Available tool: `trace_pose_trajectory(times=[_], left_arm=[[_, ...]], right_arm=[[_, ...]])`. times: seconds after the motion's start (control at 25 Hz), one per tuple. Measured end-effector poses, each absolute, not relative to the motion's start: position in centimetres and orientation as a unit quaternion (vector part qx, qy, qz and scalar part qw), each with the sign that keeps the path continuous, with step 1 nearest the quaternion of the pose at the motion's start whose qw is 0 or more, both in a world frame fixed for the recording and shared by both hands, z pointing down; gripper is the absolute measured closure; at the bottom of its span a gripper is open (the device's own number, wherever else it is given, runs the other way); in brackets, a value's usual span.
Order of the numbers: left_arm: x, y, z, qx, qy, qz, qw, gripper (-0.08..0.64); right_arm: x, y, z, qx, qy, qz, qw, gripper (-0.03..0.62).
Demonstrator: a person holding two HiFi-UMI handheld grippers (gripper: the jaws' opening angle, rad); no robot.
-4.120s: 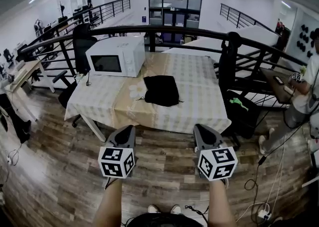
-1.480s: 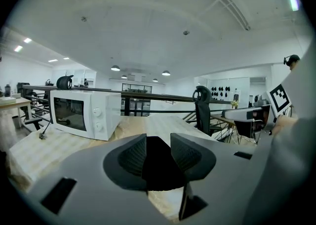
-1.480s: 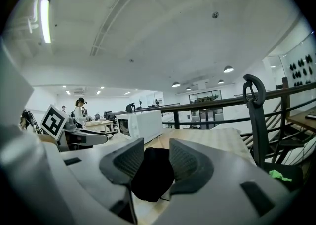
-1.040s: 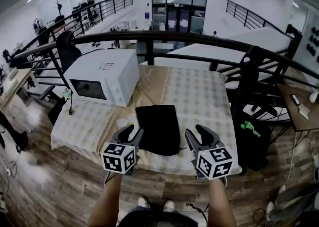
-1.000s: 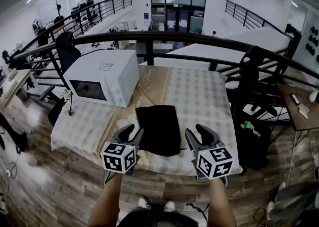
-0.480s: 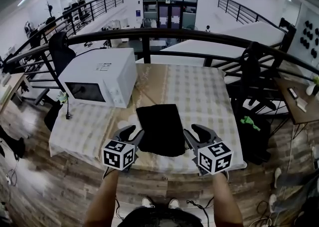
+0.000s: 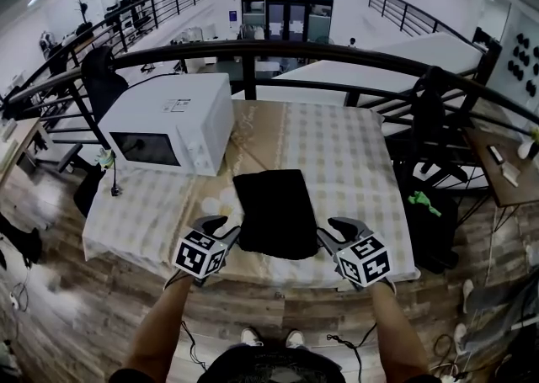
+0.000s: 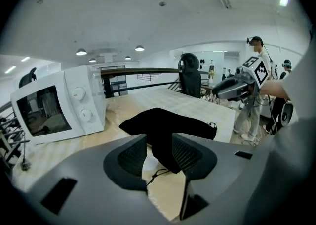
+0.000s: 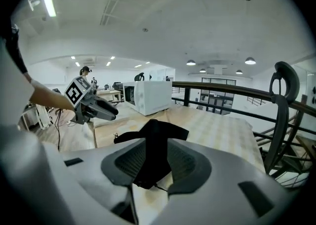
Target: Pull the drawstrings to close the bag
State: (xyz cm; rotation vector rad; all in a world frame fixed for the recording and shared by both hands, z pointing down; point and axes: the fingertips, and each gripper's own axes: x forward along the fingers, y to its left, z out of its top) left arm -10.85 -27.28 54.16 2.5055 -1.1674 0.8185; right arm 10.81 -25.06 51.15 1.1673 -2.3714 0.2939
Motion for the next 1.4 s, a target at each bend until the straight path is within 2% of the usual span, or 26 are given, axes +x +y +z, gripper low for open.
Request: trace_pose_trajectory(times=[0.32, 0.68, 1.0, 1.2, 1.4], left_arm=[[-11.4, -26.0, 59.0, 0.856, -0.332, 0.379, 0.116, 0.370], [-11.9, -25.2, 62.2, 0.846, -0.279, 0.443, 0.104, 0.345], [-12.1, -25.6, 64.0, 0.838, -0.248, 0.480, 0.077, 0.341], [-12.0, -25.6, 64.7, 0.833, -0.228, 0.500, 0.072, 0.342], [-11.9, -25.7, 64.9, 0.832, -0.214, 0.508, 0.067, 0.342]], right_arm=[[11.8, -24.4, 54.6, 0.388, -0.858, 0.095, 0.322, 0.453], [12.2, -23.2, 59.1, 0.332, -0.846, 0.101, 0.404, 0.433], [12.2, -22.4, 62.6, 0.262, -0.820, 0.037, 0.508, 0.433], [11.0, -22.8, 63.6, 0.232, -0.814, 0.004, 0.533, 0.434], [10.6, -23.0, 64.1, 0.211, -0.810, -0.008, 0.547, 0.465]])
